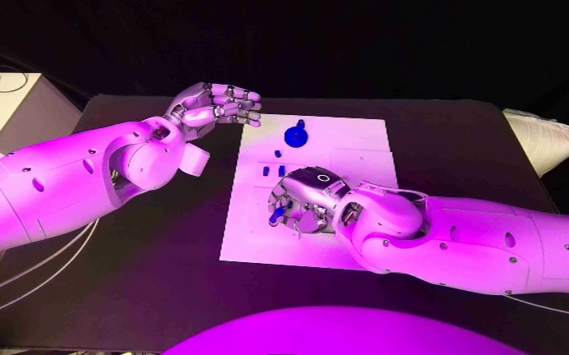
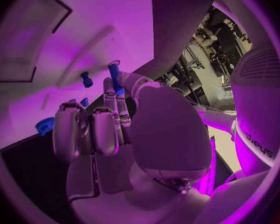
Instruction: Assemble the parts on the task board
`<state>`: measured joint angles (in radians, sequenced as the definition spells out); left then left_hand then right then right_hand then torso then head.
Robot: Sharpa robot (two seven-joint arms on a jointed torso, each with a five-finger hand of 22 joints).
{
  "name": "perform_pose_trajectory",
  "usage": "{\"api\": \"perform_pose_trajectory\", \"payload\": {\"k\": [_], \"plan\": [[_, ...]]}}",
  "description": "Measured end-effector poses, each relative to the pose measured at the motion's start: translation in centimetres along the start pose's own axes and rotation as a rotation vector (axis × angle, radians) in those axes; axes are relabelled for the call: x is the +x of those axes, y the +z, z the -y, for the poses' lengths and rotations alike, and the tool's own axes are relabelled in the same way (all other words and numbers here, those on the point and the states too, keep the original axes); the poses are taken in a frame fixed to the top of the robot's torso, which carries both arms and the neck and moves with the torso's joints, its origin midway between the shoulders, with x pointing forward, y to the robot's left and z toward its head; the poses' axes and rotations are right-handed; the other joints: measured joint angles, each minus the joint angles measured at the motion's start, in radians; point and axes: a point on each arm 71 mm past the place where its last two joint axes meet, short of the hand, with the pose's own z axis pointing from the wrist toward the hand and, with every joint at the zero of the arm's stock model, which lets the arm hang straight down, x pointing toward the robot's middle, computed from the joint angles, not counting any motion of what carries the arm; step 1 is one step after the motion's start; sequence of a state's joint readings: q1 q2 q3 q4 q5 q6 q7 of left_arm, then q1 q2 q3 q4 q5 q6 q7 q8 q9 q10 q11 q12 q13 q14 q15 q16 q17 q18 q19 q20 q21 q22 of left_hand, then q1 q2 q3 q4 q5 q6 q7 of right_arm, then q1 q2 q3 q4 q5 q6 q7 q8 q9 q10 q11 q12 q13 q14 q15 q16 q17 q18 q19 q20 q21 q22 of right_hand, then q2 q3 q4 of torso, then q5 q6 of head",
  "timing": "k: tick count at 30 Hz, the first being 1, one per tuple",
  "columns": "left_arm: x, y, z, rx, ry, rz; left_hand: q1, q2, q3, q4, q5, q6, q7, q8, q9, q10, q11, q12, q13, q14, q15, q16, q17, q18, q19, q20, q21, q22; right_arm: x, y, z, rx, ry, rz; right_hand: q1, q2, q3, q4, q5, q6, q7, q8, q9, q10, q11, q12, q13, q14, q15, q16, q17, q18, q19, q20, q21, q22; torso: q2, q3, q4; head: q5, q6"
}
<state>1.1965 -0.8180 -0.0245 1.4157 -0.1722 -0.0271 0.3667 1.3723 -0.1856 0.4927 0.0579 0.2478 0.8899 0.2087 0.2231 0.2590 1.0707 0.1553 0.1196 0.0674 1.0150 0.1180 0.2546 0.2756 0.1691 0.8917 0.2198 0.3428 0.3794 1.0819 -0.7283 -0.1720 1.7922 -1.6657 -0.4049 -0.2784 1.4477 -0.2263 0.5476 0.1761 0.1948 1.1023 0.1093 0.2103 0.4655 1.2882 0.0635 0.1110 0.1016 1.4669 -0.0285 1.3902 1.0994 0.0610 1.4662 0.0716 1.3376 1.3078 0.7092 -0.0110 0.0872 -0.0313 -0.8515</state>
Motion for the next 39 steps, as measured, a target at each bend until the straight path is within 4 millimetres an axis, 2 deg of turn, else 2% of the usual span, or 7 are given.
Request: {"api": "perform_pose_trajectory", "payload": {"k": [12, 33, 36, 39], "plan": [[-0.04, 0.0, -0.04, -0.003, 0.001, 0.0, 0.0, 0.0, 0.0, 0.0, 0.0, 0.004, 0.004, 0.0, -0.001, 0.0, 0.0, 0.0, 0.0, 0.0, 0.0, 0.0, 0.002, 0.0, 0.004, -0.004, 0.0, -0.001, 0.44, 0.17, -0.31, -0.008, -0.007, -0.012, 0.0, 0.0, 0.0, 0.0, -0.002, -0.002, 0.002, 0.002, 0.001, 0.004, -0.003, -0.002, 0.001, 0.0, 0.0, 0.0, 0.0, 0.0, 0.0, 0.0, 0.0, 0.0, 0.0, 0.0, 0.0009, -0.004, 0.002], [-0.22, -0.11, -0.07, -0.008, 0.003, 0.003, 0.0, 0.0, 0.0, 0.0, 0.0, 0.004, 0.004, 0.0, -0.001, 0.0, 0.0, 0.0, 0.0, 0.0, 0.0, 0.0, 0.001, 0.0, 0.007, 0.0, 0.0, -0.001, 0.63, 0.04, -0.14, 0.0, -0.022, -0.02, 0.0, 0.0, 0.002, -0.004, -0.008, -0.004, 0.004, 0.002, 0.001, 0.004, -0.003, -0.009, 0.002, 0.0, 0.0, 0.0, -0.006, 0.0, 0.0, 0.0, -0.008, 0.0, 0.0, -0.0001, 0.0004, 0.001, 0.0], [-0.22, -0.11, -0.08, -0.008, 0.003, 0.003, 0.0, 0.0, 0.0, 0.0, 0.0, 0.004, 0.004, 0.0, -0.001, 0.0, 0.0, -0.001, 0.0, 0.0, 0.0, 0.0, 0.001, 0.0, 0.007, 0.0, 0.0, -0.001, 0.64, 0.15, -0.2, 0.001, -0.029, -0.024, -0.014, -0.013, 0.002, -0.004, -0.012, -0.011, 0.011, -0.005, 0.002, 0.009, -0.006, -0.02, 0.006, 0.0, 0.0, 0.0, -0.012, 0.0, 0.0, 0.0, -0.014, 0.0, 0.0, -0.0001, 0.0004, 0.001, 0.0], [-0.2, -0.11, -0.08, -0.009, 0.003, 0.003, 0.0, 0.0, 0.0, 0.0, 0.0, 0.004, 0.004, 0.0, -0.002, 0.0, 0.0, -0.004, 0.0, 0.0, 0.0, 0.0, 0.003, 0.0, 0.007, 0.0, 0.0, -0.001, 0.64, 0.25, -0.26, 0.0, -0.039, -0.029, -0.031, -0.012, 0.003, -0.005, -0.012, -0.012, 0.012, -0.007, 0.001, 0.013, -0.008, -0.021, 0.005, 0.0, 0.0, 0.0, -0.012, 0.0, 0.0, 0.0, -0.014, -0.001, 0.0, -0.0005, 0.0004, 0.0, 0.001]]}}
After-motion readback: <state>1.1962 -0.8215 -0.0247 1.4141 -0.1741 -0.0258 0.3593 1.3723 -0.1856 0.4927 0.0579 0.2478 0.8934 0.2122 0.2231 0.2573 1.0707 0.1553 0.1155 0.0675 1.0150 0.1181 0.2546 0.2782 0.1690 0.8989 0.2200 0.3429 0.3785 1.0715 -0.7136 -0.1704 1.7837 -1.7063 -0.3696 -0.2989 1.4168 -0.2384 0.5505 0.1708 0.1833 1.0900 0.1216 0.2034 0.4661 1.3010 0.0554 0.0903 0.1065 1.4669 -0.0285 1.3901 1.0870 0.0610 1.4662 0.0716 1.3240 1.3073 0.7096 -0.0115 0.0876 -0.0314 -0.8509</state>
